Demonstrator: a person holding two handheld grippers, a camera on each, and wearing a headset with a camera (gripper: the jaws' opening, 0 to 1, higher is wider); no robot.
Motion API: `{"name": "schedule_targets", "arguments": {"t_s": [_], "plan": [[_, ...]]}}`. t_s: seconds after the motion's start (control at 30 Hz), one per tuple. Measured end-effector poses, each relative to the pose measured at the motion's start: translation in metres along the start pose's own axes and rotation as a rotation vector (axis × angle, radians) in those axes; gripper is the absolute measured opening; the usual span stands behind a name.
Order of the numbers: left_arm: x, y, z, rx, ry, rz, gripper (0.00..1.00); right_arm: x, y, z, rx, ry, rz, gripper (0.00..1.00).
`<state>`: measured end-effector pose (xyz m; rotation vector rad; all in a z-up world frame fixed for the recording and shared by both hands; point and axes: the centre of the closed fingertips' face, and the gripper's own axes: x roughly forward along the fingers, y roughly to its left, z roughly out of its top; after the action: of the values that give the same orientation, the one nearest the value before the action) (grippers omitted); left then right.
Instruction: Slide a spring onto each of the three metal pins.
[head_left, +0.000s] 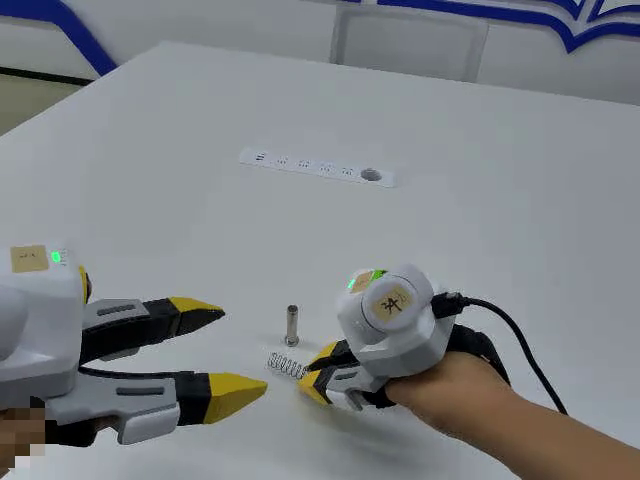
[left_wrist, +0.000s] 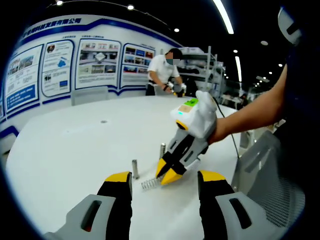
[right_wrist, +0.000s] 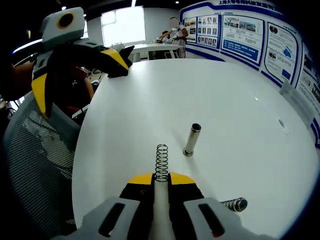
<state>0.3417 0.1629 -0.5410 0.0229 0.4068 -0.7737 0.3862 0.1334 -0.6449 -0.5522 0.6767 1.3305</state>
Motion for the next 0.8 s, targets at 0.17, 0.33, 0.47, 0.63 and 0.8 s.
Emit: {"name": "schedule_targets", "arguments": {"t_s": [0.17,0.33,0.47,0.63,0.8], "plan": [[0.005,-0.006,-0.003,0.017,0.018,-0.023,0.53,-0.016,0.010,0.005,-0.029,0.003,0.029,0.11],[0.012,-0.013,-0.010,0.076,0.063,-0.053,0.52,-0.034,0.022,0.008,-0.072,0.024,0.061,0.11],[0.016,-0.019,-0.014,0.121,0.087,-0.075,0.49,-0.046,0.031,0.009,-0.104,0.047,0.094,0.11],[0.019,-0.024,-0.018,0.161,0.108,-0.100,0.44,-0.058,0.041,0.012,-0.151,0.073,0.123,0.11],[0.022,-0.029,-0.024,0.220,0.137,-0.129,0.37,-0.066,0.048,0.018,-0.179,0.081,0.143,0.11]]}}
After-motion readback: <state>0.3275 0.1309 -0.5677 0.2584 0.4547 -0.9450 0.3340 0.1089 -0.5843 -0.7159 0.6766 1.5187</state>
